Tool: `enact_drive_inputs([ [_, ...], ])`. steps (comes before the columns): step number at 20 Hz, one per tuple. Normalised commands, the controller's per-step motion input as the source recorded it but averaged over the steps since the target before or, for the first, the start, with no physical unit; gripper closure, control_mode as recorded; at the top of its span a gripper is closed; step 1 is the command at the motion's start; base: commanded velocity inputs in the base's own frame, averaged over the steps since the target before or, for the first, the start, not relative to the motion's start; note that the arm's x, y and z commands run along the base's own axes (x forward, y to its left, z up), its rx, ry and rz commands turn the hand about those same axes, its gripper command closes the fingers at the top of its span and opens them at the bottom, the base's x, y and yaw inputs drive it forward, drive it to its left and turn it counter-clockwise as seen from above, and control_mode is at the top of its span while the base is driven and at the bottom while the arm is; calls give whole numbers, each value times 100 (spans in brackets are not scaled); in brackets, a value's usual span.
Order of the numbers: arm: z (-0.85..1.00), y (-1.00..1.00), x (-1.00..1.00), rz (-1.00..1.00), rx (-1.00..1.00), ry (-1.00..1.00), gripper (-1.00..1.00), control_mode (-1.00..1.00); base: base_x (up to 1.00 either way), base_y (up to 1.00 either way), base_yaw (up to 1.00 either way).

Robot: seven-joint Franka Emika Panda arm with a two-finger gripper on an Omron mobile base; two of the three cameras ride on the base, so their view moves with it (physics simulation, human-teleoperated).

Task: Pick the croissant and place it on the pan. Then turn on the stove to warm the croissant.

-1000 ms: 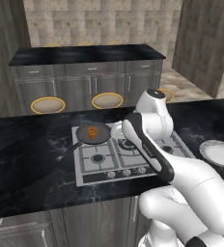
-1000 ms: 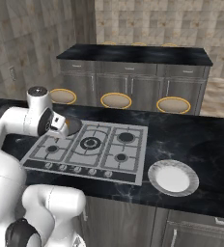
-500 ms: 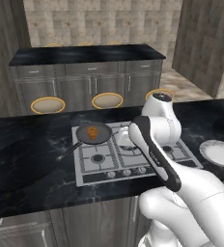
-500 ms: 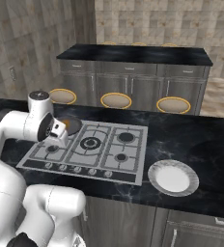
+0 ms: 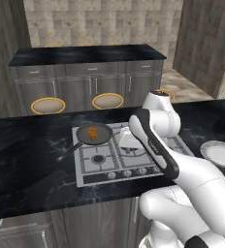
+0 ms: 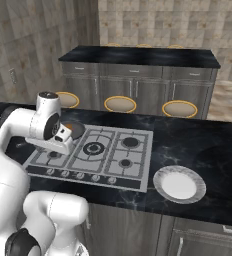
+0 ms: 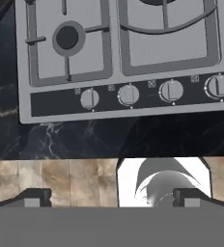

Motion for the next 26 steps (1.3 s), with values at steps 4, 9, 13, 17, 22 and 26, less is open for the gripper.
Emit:
enact_drive_inputs([
  [4,-14,-6,0,0,-4,13,-100,-100,0,0,0],
  [9,-21,-4,0,-1,-2,5,-100,-100,0,0,0],
  [13,-21,-1,3,-1,0,2,-100,-100,0,0,0],
  [17,-24,0,7,0,0,1,-100,-100,0,0,0],
  [22,-25,0,7,0,0,0,-100,-100,0,0,0],
  [26,-21,0,13,0,-3,1,-100,-100,0,0,0],
])
